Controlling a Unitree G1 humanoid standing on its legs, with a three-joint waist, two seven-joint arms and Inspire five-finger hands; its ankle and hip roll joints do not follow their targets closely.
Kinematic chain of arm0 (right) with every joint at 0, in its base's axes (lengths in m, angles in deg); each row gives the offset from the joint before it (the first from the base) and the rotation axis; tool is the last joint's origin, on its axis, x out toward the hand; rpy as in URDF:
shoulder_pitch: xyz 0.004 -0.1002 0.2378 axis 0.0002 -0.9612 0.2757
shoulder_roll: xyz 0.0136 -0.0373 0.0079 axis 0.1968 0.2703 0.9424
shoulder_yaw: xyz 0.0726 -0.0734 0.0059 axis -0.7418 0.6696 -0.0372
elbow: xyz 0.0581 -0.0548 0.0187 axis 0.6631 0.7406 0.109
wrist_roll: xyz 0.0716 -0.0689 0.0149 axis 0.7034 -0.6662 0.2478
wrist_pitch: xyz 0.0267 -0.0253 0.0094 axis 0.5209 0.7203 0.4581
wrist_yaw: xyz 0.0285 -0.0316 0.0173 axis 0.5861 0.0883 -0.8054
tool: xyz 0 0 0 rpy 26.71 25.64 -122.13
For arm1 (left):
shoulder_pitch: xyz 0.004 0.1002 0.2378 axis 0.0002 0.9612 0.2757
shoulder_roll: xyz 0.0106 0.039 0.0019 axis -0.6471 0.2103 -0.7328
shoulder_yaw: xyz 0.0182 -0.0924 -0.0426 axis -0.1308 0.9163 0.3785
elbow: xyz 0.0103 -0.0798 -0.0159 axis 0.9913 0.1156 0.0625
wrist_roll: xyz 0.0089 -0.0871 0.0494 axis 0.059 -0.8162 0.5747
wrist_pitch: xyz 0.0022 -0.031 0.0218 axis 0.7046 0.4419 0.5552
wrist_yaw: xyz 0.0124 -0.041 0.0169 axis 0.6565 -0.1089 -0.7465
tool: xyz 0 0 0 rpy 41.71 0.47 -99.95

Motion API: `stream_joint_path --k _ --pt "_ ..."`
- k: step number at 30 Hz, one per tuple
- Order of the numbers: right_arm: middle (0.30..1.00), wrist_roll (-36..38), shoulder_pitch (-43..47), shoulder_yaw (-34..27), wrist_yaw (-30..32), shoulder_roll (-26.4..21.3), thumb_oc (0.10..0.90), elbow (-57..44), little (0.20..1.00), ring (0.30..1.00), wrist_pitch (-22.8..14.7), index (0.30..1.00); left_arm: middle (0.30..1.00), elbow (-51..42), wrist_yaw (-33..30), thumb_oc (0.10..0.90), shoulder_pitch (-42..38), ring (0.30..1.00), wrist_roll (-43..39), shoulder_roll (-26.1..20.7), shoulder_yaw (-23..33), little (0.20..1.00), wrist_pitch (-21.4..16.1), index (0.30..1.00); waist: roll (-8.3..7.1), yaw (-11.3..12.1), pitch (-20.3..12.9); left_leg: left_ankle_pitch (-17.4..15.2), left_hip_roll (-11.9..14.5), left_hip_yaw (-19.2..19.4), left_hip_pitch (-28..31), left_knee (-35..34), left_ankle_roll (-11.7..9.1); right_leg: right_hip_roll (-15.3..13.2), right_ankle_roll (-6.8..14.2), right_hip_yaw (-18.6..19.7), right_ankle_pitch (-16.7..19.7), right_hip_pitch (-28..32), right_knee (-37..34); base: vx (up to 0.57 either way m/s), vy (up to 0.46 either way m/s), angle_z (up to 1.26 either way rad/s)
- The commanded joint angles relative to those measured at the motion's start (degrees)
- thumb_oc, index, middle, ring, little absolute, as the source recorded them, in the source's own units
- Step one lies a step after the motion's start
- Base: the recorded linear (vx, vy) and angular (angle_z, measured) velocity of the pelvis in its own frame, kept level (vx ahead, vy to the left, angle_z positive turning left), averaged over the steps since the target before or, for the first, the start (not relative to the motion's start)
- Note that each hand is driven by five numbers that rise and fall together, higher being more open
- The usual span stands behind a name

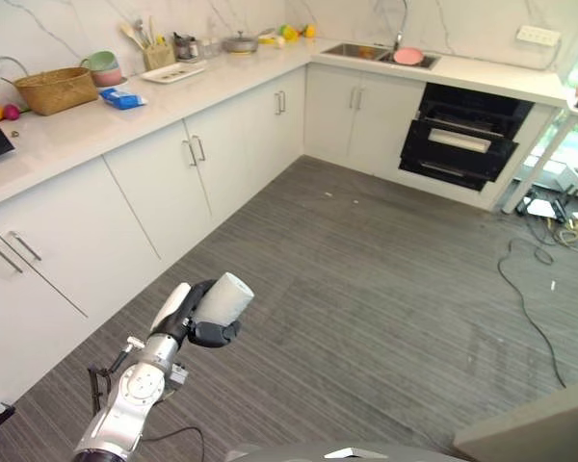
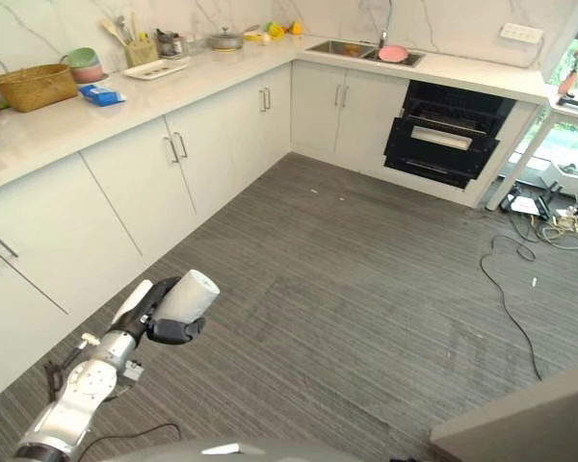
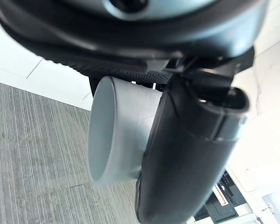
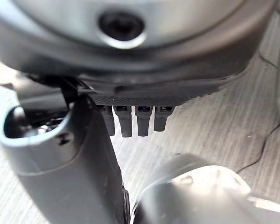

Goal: Place the dishes in the dishwasher.

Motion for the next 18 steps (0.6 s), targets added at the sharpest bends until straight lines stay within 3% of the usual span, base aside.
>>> stream_joint_path --k 1,4,6,9,11,12,14,18 --pt "0.9 2.39 4.61 0.84 1.18 0.74 0.8 -1.4 0.9 0.9 -1.78 0.9 0.3 -10.19 -0.79 0.4 -2.86 0.3 -3.06 -3.15 0.38 0.3 -3.96 0.3 -2.38 1.77 -0.51 -2.98 1.15 0.37 -2.03 0.7 -0.22 1.93 3.91 9.95 9.58 -4.91 -9.18 0.03 -0.018 0.05" --pt "0.9 4.42 6.39 0.58 2.14 0.62 0.8 -1.34 0.9 0.9 -1.66 0.9 0.3 -11.62 -0.92 0.4 -3.16 0.3 -4.47 -3.83 0.53 0.3 -3.79 0.3 -2.32 2.19 -0.28 -3.17 1.74 -0.94 -1.89 1.72 -0.68 3.48 4.08 14.25 11.06 -6.11 -13.96 0.11 -0.064 0.1" --pt "0.9 4.59 7.67 0.69 2.96 0.36 0.8 -0.18 0.9 0.9 -1.19 0.9 0.3 -12.29 -0.28 0.4 -2.78 0.3 -5.59 -3.91 0.61 0.3 -3.8 0.3 -3.14 3.86 -1.67 -3.94 1.78 -1.23 -1.81 1.82 -1.14 5.71 2.65 12.38 7.9 -2.06 -20.63 0.18 -0.119 0.19" --pt "0.9 4.21 7.89 0.27 3.13 -0.24 0.8 0.58 0.9 0.9 -0.86 0.9 0.3 -12.73 0.3 0.4 -2.38 0.3 -6.27 -3.76 0.84 0.3 -3.55 0.3 -3.01 4.36 -2.41 -3.94 2.11 -1.47 -1.44 1.56 -1.54 6.73 2.51 11.18 8.02 -0.37 -23.11 0.15 -0.081 0.14" --pt "0.9 4.62 10.57 -1.77 3.75 -3.18 0.8 1.48 0.9 0.9 -0.19 0.9 0.3 -14.11 1.69 0.4 -2.31 0.3 -8.62 -2.69 0.19 0.3 -3.09 0.3 -2.92 6.1 -4.08 -3.32 2.69 -2.14 -1.54 0.5 -2.77 9.03 2.15 9.55 7.69 1.93 -27.41 0.16 -0.1 0.25" --pt "0.9 4.64 10.59 -1.82 3.73 -3.26 0.8 1.48 0.9 0.9 -0.16 0.9 0.3 -14.11 1.71 0.4 -2.4 0.3 -8.65 -2.65 0.12 0.3 -3.06 0.3 -2.86 6.12 -4.1 -3.26 2.76 -2.2 -1.59 0.45 -2.83 9.16 2.09 9.47 7.75 1.97 -27.58 0.02 -0.081 0.21" --pt "0.9 2.15 6.3 6.53 2.5 1.36 0.8 -4.77 0.9 0.9 -2.85 0.9 0.3 -11.12 -2.54 0.4 -4.45 0.3 -6.31 -1.06 0.22 0.3 -3.49 0.3 -3.15 3.37 -3.96 -2.02 4.07 -1.0 -1.47 -1.5 -3.74 10.45 1.52 10.85 8.24 1.6 -29.92 -0.03 -0.11 0.1" --pt "0.9 2.14 6.37 7.04 2.16 1.0 0.8 -7.23 0.9 0.9 -3.03 0.9 0.3 -10.91 -2.31 0.4 -5.01 0.3 -5.19 -1.87 2.01 0.3 -2.76 0.3 -2.97 2.1 -4.49 -0.83 4.85 0.39 -0.71 -3.78 -4.5 11.43 1.41 11.17 8.97 2.23 -32.62 0.01 -0.071 -0.24"
